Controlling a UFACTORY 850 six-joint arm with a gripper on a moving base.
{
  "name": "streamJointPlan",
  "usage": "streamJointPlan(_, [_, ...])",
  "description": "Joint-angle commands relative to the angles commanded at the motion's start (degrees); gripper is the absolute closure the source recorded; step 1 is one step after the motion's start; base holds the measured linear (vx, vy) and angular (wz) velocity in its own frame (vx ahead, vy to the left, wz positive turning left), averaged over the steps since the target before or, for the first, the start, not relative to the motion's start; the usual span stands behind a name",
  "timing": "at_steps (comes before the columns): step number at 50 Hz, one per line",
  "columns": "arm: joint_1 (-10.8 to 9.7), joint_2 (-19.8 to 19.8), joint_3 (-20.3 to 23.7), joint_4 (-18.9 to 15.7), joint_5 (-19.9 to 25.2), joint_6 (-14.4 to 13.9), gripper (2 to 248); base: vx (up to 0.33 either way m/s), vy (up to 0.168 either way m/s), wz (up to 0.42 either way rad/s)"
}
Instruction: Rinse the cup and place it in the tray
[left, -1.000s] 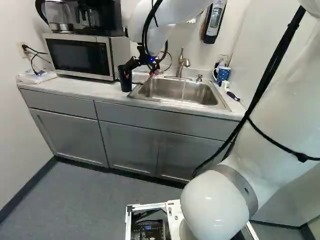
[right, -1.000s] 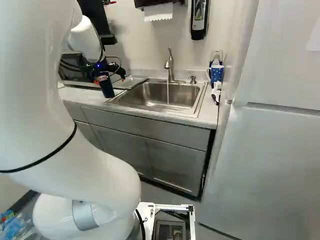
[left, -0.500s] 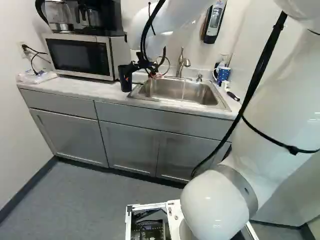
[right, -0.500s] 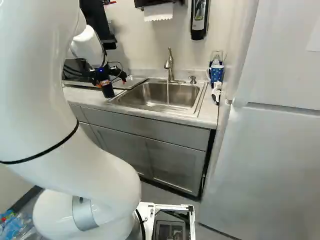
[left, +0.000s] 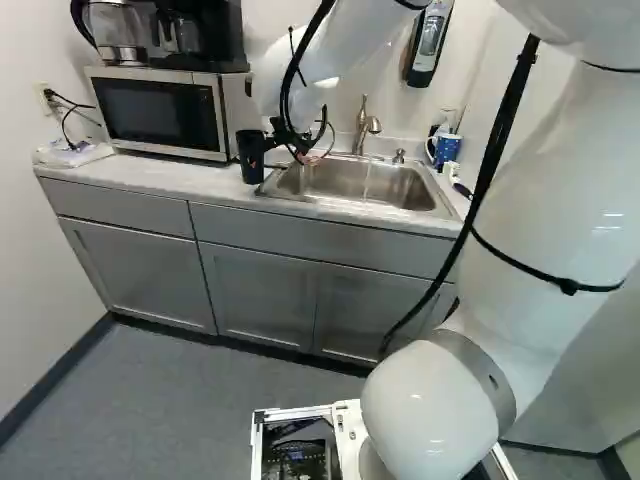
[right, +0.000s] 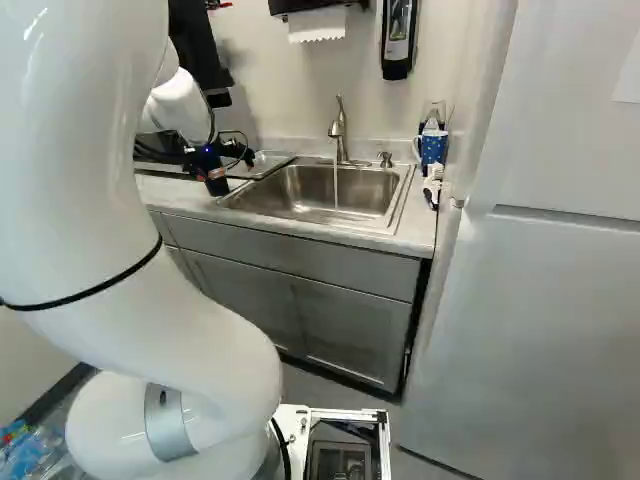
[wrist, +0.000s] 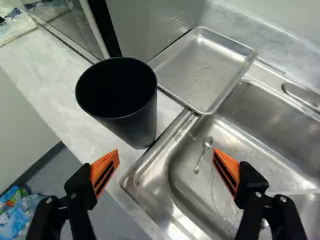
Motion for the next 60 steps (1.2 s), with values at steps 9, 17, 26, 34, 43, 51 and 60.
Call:
streamJointPlan(9, [0.80, -1.31, -0.14, -0.57, 1.84, 0.00, 3, 0.000, 0.000, 0.000])
streamJointPlan(17, [1.10, -2.21, 0.00, -0.72, 3.73, 0.00, 3, 0.000, 0.000, 0.000])
streamJointPlan(26, [1.11, -3.25, 0.12, -0.72, 6.11, 0.00, 3, 0.000, 0.000, 0.000])
streamJointPlan(34, [1.11, -4.19, 0.22, -0.37, 8.39, 0.00, 3, 0.000, 0.000, 0.000])
streamJointPlan(43, [1.13, -5.21, 0.30, 0.31, 10.86, 0.00, 3, 0.000, 0.000, 0.000])
streamJointPlan(51, [1.39, -6.11, 0.39, 0.96, 13.11, 0.00, 3, 0.000, 0.000, 0.000])
streamJointPlan(60, [1.88, -7.09, 0.53, 1.67, 15.63, 0.00, 3, 0.000, 0.000, 0.000])
